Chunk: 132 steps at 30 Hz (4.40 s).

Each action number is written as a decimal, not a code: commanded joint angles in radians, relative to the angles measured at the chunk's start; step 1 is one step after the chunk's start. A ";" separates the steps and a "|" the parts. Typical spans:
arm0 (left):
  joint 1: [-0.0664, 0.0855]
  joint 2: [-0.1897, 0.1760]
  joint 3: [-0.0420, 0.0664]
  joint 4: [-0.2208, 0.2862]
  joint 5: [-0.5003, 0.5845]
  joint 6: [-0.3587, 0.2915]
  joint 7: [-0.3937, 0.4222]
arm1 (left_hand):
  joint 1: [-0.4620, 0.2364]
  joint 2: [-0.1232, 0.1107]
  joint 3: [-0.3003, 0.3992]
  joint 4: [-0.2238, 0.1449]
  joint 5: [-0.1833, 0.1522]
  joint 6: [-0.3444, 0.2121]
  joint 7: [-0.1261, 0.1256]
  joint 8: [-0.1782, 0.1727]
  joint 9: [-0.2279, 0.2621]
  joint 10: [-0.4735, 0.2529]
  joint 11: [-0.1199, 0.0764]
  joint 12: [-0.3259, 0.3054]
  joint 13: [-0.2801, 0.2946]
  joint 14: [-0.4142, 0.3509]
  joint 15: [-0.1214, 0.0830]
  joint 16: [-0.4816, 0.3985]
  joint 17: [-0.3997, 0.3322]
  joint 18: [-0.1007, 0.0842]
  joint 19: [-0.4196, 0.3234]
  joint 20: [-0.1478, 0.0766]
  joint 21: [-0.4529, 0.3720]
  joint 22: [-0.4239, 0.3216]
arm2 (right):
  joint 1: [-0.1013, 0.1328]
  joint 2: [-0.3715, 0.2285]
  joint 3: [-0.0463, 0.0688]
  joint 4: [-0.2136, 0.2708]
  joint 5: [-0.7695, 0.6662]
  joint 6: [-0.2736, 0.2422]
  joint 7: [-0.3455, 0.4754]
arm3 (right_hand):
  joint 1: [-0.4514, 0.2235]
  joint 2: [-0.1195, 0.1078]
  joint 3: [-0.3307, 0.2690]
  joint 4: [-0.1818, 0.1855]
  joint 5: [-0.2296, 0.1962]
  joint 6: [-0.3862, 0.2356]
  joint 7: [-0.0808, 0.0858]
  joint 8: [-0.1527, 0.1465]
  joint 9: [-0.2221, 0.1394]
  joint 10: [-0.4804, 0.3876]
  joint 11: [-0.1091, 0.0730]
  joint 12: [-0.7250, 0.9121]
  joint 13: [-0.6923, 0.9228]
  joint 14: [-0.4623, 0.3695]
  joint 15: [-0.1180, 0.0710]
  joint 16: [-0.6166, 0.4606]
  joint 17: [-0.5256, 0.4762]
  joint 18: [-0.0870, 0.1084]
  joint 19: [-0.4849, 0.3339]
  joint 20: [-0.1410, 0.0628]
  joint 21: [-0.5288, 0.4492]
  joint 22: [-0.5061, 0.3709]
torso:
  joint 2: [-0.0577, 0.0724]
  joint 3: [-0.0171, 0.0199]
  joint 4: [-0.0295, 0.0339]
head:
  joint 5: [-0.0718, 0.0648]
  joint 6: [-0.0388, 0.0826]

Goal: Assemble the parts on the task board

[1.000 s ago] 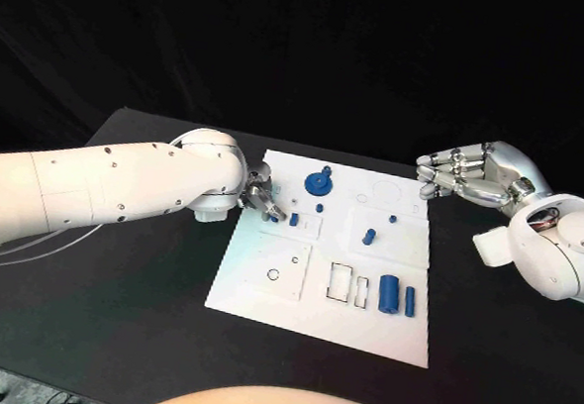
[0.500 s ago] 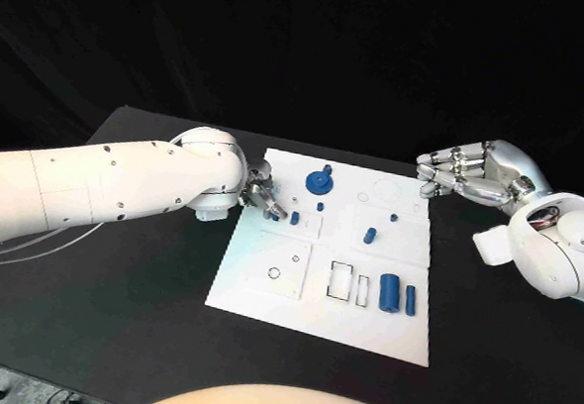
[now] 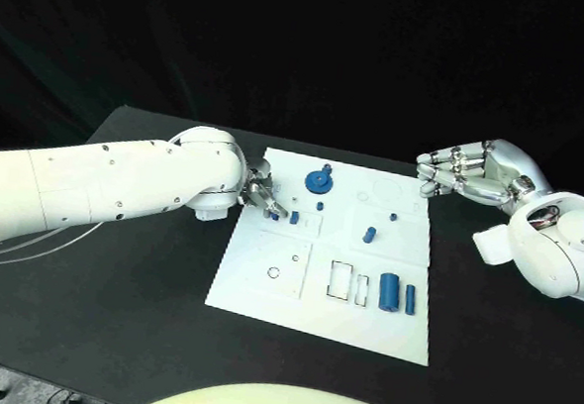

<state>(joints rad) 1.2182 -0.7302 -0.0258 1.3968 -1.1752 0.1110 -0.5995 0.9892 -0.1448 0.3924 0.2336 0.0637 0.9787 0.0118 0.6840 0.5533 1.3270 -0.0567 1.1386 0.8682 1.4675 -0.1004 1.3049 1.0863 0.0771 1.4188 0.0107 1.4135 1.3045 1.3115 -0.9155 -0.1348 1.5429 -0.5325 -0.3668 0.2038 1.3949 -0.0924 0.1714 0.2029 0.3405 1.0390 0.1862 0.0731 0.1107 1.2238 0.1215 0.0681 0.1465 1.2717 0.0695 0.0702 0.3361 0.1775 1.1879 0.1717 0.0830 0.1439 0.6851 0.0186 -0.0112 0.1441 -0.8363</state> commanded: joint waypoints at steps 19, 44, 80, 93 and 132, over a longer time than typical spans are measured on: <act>0.000 -0.005 0.001 0.013 0.029 -0.020 0.014 | 0.001 0.010 -0.009 0.004 -0.002 0.005 0.001 0.003 -0.002 0.006 0.003 0.005 0.001 0.011 -0.006 0.003 0.001 -0.016 0.006 -0.003 0.003 0.001 | -0.001 0.006 0.000 -0.006 -0.001 0.010 0.002 | -0.010 0.003 0.005 -0.001 0.006 -0.008 0.000 -0.002 -0.001 -0.007 -0.003 0.000 0.000 -0.006 -0.001 -0.002 -0.001 0.007 0.000 0.006 -0.006 -0.001 | 0.000 -0.0009 0.0005 | 0.000 0.001; 0.009 -0.050 0.037 0.056 0.043 -0.208 0.085 | 0.018 -0.001 -0.112 0.055 -0.001 -0.056 0.023 -0.010 -0.008 -0.094 0.022 -0.117 -0.180 0.008 0.007 -0.001 -0.006 0.019 -0.087 0.006 -0.104 -0.161 | -0.007 0.009 0.000 -0.020 0.000 0.009 0.002 | -0.010 0.002 0.006 -0.002 0.007 -0.008 0.000 -0.002 -0.001 -0.007 -0.003 0.000 0.000 -0.006 -0.001 -0.002 -0.001 0.007 0.000 0.006 -0.006 -0.002 | 0.000 -0.0005 -0.0008 | -0.014 0.015; -0.051 0.122 -0.003 -0.081 -0.453 -0.346 0.526 | 0.445 -0.020 -0.215 -0.117 -0.001 -0.065 0.129 -0.408 -0.393 -0.428 0.144 -0.690 -0.720 -0.001 0.104 -0.072 -0.105 0.046 -0.095 0.083 -0.299 -0.372 | -0.023 0.018 0.000 -0.033 -0.016 -0.007 0.010 | 0.014 -0.003 0.021 -0.021 0.000 -0.005 -0.002 0.001 -0.001 -0.005 -0.006 0.000 -0.001 -0.005 -0.004 -0.002 -0.001 0.007 0.004 0.003 -0.004 -0.008 | 0.007 -0.0042 -0.0048 | -0.061 0.054; -0.052 0.149 -0.001 -0.121 -0.471 -0.272 0.488 | 0.486 0.023 -0.203 -0.131 0.001 -0.018 0.127 -0.433 -0.412 -0.393 0.143 -0.711 -0.747 -0.006 0.103 -0.052 -0.104 0.040 -0.091 0.085 -0.243 -0.312 | -0.023 0.016 0.000 -0.030 -0.016 -0.008 0.010 | 0.010 -0.001 0.021 -0.018 0.000 -0.005 -0.001 0.001 -0.001 -0.004 -0.005 0.000 -0.001 -0.005 -0.003 -0.002 -0.001 0.007 0.004 0.003 -0.004 -0.009 | 0.006 -0.0047 -0.0030 | -0.061 0.046; -0.054 0.184 0.000 -0.175 -0.425 -0.218 0.501 | 0.488 0.030 -0.033 -0.149 0.001 0.062 0.126 -0.511 -0.436 -0.270 0.135 -0.809 -0.799 -0.013 0.097 -0.037 -0.118 0.034 -0.096 0.085 -0.191 -0.257 | -0.023 0.019 0.000 -0.028 -0.015 -0.002 0.011 | 0.009 0.001 0.022 -0.017 0.000 -0.004 -0.002 0.001 0.000 -0.004 -0.005 0.001 -0.001 -0.005 -0.003 -0.001 -0.001 0.007 0.004 0.003 -0.003 -0.010 | 0.006 -0.0043 -0.0044 | -0.057 0.041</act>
<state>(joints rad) 1.1658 -0.5483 -0.0250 1.2238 -1.6049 -0.1432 -0.1012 1.4825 -0.1225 0.3568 0.0847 0.0637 1.0345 0.1390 0.1757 0.1164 1.0539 0.0774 0.3332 0.0695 1.4588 0.0014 1.2642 0.9691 0.1245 1.3241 0.0944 1.2194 1.0463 1.2885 -0.8973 -0.1348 1.5137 -0.5417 -0.3697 0.2076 1.4002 -0.0977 0.1879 0.1863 0.3446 1.0390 0.1862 0.0731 0.1109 1.2203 0.1180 0.0681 0.1465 1.2717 0.0695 0.0702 0.3361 0.1775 1.1878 0.1717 0.0830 0.1357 0.6908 0.0147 -0.0153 0.0873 -0.7949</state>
